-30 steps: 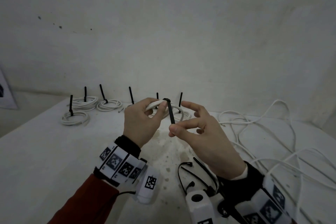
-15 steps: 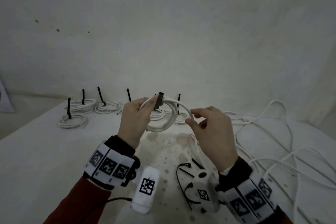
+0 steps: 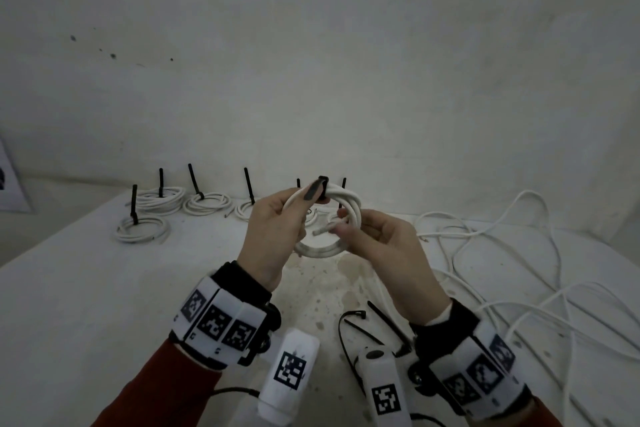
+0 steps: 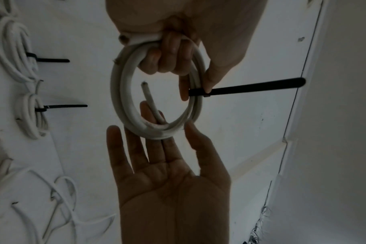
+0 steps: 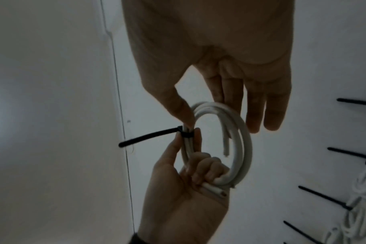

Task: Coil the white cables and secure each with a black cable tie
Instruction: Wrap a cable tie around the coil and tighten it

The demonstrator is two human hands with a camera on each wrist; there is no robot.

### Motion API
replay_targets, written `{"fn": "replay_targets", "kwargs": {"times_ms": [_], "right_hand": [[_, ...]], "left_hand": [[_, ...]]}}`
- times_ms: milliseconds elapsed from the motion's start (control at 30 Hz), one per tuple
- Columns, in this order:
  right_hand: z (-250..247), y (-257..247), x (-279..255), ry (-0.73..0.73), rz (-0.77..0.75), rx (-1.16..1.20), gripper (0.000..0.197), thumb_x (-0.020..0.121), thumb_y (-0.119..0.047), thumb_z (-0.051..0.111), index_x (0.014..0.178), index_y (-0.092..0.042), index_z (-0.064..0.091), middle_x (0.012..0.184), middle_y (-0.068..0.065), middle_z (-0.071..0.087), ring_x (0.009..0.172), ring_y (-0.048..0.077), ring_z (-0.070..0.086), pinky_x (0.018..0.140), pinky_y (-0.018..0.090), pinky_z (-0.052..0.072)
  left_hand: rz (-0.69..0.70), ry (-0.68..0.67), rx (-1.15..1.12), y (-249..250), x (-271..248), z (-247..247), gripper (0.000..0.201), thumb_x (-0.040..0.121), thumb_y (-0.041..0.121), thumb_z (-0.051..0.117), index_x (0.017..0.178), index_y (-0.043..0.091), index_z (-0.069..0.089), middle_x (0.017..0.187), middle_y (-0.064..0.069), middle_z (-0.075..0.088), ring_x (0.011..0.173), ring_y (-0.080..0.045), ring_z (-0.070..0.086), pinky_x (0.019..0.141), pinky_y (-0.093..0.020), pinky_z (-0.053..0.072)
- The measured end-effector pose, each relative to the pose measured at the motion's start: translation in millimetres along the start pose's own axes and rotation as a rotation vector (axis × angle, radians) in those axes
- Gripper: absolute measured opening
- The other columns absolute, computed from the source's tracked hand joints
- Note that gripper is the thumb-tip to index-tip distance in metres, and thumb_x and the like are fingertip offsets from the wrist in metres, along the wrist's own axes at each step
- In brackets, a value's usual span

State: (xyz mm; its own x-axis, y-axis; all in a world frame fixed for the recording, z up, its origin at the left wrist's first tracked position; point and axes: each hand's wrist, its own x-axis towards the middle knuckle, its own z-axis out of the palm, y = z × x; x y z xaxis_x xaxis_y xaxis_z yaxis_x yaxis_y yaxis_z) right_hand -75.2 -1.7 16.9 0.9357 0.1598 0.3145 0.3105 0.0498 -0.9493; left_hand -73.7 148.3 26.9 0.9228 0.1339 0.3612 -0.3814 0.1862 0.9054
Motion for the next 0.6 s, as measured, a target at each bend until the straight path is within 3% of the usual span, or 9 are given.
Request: {"fn": "replay_targets", "kwargs": {"times_ms": [100,200,267,333,400,500,600], "right_hand": [[2,7,2,0.009,-0.075,-0.142,0.013,0.090,-0.018,0.065,0.086,-0.008,0.073,0.081,0.003,0.075,0.082,0.010,0.069,0.077,0.020,0.050],[0,11,5,-0.018,-0.081,-0.173,0.023,0.093,-0.021,0.060,0.082,-0.005,0.072,0.075,0.005,0.073,0.079,0.015,0.068,0.082,0.031,0.051],[0,13,5,-0.038,-0.081,-0.209,0.024,0.095,-0.022,0.056,0.081,-0.009,0.071,0.075,0.001,0.072,0.082,0.014,0.066,0.085,0.031,0.048],[0,15,5,-0.057,-0.091,-0.324,0.024,0.097,-0.025,0.054,0.078,-0.022,0.069,0.087,-0.008,0.067,0.099,0.016,0.059,0.092,0.033,0.043],[-4,15,5,-0.103,-0.096,-0.513,0.026,0.098,-0.028,0.050,0.076,-0.030,0.064,0.107,-0.012,0.051,0.115,0.015,0.043,0.100,0.034,0.037],[-14,6,5,-0.215,-0.102,-0.751,0.022,0.099,-0.029,0.045,0.084,-0.024,0.060,0.120,-0.007,0.031,0.116,0.015,0.034,0.098,0.027,0.031],[-22,-1,3,-0.281,-0.140,-0.872,0.020,0.098,-0.029,0.047,0.088,-0.017,0.060,0.122,-0.005,0.029,0.109,0.010,0.041,0.091,0.019,0.034]], "left_hand": [[-0.034,0.019,0.006,-2,2,-1,0.029,0.086,0.034,0.061,0.061,0.023,0.071,0.047,0.010,0.024,0.044,-0.008,0.020,0.044,-0.022,0.020],[-0.042,0.017,0.016,-3,3,-1,0.030,0.087,0.032,0.061,0.060,0.022,0.070,0.049,0.008,0.023,0.045,-0.009,0.019,0.044,-0.023,0.020],[-0.025,-0.008,0.028,0,2,-2,0.027,0.084,0.035,0.062,0.061,0.022,0.070,0.048,0.009,0.024,0.044,-0.008,0.020,0.044,-0.023,0.020],[-0.031,-0.033,0.034,2,4,-4,0.032,0.082,0.036,0.062,0.053,0.023,0.067,0.048,0.009,0.023,0.046,-0.009,0.018,0.047,-0.026,0.017],[-0.046,-0.058,0.035,1,5,-7,0.033,0.079,0.037,0.063,0.049,0.023,0.065,0.049,0.008,0.022,0.047,-0.010,0.017,0.050,-0.029,0.015],[-0.080,-0.110,-0.002,-2,8,-9,0.030,0.076,0.039,0.063,0.065,0.012,0.071,0.049,0.007,0.023,0.046,-0.011,0.019,0.046,-0.023,0.021],[-0.113,-0.159,0.004,-7,8,-9,0.038,0.077,0.037,0.062,0.076,0.000,0.070,0.050,0.006,0.022,0.046,-0.011,0.019,0.045,-0.020,0.024]]}}
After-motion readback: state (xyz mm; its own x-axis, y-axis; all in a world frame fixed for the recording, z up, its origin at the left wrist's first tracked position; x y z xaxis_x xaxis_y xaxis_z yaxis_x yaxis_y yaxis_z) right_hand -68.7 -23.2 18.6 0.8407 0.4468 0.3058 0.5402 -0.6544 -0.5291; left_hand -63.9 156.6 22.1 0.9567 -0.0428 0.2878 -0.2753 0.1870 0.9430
